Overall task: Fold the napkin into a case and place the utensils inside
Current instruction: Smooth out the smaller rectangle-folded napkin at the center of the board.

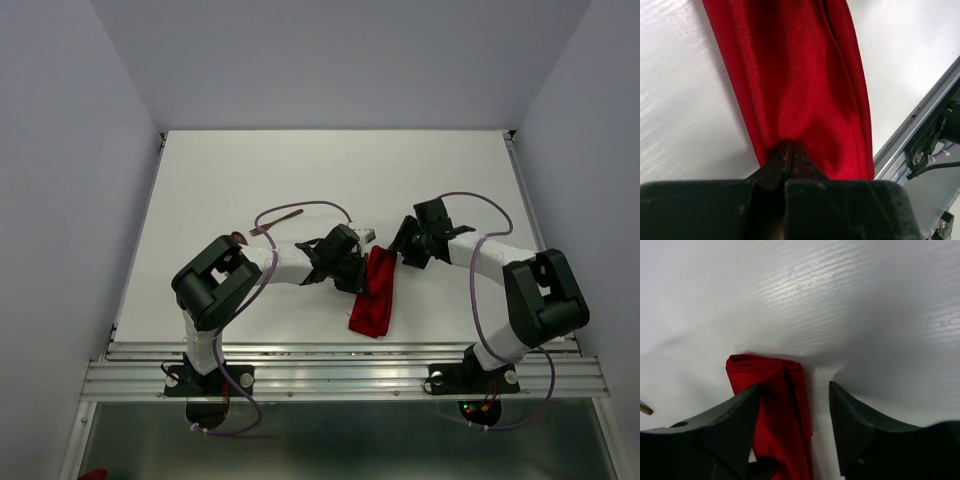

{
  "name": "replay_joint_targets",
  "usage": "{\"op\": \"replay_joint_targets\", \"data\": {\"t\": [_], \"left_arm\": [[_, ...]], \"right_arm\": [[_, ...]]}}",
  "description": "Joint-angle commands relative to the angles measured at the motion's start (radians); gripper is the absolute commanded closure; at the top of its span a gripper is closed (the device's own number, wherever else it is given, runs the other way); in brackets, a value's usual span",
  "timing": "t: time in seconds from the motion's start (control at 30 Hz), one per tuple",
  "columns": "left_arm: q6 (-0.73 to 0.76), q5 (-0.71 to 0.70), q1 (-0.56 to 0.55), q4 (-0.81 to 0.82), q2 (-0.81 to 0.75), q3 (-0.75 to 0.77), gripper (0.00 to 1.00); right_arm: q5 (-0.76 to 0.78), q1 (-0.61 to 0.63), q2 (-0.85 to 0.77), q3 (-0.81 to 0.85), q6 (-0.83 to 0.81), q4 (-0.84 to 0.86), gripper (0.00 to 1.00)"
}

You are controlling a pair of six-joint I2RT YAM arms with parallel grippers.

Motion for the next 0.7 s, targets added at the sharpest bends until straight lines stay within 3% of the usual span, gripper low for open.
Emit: {"op": "replay_joint_targets", "data": {"t": [0.0,0.43,0.67], "left_arm": [[0.008,-0.022,-0.003,-0.004,-0.032,0.01,1.0],[0.011,-0.046,-0.005,-0.034,-0.129,0.031,1.0],[-0.002,-0.028,0.032,-0.042,-0.212,0.023,1.0]], "right_arm": [[0.032,0.001,-0.109,-0.027,-0.053,-0.068,0.34],[-0.141,0.044,-0.477,-0.312,-0.035,-0.074,0.27],[-0.266,0.064,-0.492,-0.427,-0.021,0.048,0.26]]}}
